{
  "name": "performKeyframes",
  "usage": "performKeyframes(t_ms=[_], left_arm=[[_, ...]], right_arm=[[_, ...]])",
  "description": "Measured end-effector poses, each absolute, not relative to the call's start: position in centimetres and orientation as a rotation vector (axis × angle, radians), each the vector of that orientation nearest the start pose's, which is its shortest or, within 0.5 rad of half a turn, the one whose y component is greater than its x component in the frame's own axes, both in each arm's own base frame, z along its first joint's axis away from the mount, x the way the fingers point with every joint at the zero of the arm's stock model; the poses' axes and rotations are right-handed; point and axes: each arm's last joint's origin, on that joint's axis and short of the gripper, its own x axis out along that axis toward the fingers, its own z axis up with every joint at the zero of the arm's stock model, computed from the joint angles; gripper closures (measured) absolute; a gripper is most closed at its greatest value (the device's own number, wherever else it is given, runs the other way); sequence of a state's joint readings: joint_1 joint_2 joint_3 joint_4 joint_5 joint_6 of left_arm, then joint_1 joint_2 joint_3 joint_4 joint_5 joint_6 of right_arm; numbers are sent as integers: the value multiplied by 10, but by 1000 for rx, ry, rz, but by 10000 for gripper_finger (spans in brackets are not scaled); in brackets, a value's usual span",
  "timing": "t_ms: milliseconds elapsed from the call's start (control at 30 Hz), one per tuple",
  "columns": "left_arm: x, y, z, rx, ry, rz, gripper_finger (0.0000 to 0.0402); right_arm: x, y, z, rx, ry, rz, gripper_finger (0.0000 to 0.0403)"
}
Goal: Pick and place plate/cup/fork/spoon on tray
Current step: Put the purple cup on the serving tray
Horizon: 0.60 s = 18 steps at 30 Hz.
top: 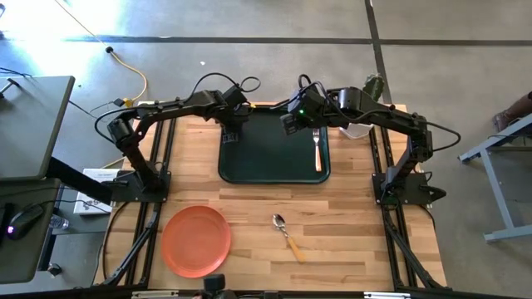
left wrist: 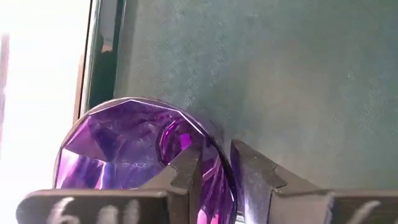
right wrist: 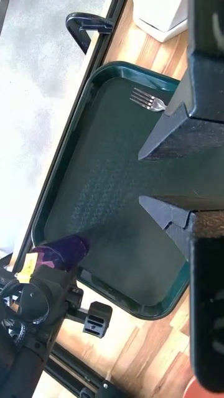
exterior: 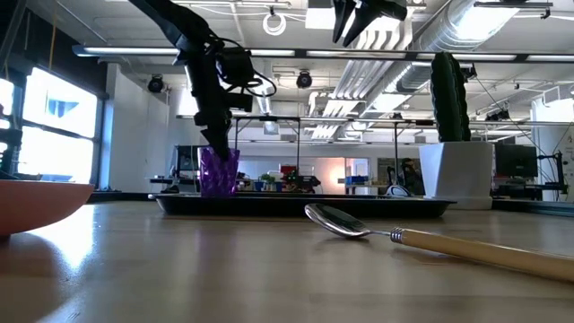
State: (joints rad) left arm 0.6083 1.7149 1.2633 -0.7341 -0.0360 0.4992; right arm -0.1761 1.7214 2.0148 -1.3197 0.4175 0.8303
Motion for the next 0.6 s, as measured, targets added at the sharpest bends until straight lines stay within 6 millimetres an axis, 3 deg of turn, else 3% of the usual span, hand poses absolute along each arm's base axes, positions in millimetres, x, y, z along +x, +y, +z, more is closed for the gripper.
performKeyframes(t_ms=[300, 600], left_arm=[[283, 197, 224, 44, 1195, 280, 392], [283, 197, 224, 23, 1188, 297, 370]], right_arm=[[319, -69, 412, 608, 740, -926, 311], [319, -69, 412, 608, 741, -925, 311]])
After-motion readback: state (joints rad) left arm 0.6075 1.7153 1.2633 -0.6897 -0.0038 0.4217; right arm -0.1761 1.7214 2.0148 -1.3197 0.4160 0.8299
